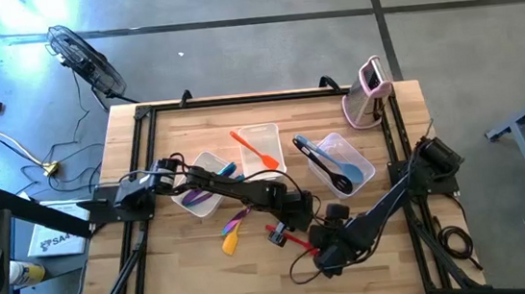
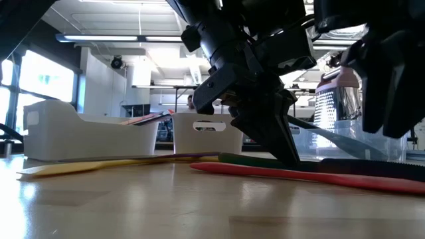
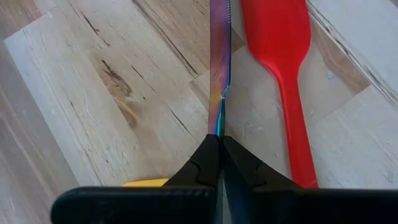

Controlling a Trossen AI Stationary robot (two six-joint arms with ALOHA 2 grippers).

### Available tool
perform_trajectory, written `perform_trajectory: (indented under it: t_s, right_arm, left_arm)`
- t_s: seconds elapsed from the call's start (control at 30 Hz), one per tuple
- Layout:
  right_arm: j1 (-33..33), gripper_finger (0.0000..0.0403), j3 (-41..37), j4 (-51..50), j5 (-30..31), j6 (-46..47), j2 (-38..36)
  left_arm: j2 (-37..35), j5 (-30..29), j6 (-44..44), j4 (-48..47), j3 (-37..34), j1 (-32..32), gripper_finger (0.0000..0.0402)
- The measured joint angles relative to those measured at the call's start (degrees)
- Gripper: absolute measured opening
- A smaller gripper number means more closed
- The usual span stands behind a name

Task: Pick & Place Kitchen Items
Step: Put the blue table knife into the left white bin

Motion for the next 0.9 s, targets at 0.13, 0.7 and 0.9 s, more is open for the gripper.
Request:
perform_trajectory:
  t_s: [0.13, 0.7, 0.9]
  right_arm:
    - [-0.21, 0.0193, -0.9, 1.57, 0.08, -1.61, 0.04]
    - [-2.53, 0.018, -5.12, 8.61, -5.26, -6.16, 0.11]
    - [-4.26, 0.0165, -7.53, 12.7, -9.08, -8.35, 0.07]
  left_arm:
    - [0.01, 0.04, -0.64, 0.03, 0.0, 0.0, 0.0]
    - [0.03, 0.38, -2.25, 0.33, 0.0, 0.04, 0.0]
    - [0.03, 0.67, -2.58, 0.31, 0.0, 0.07, 0.0]
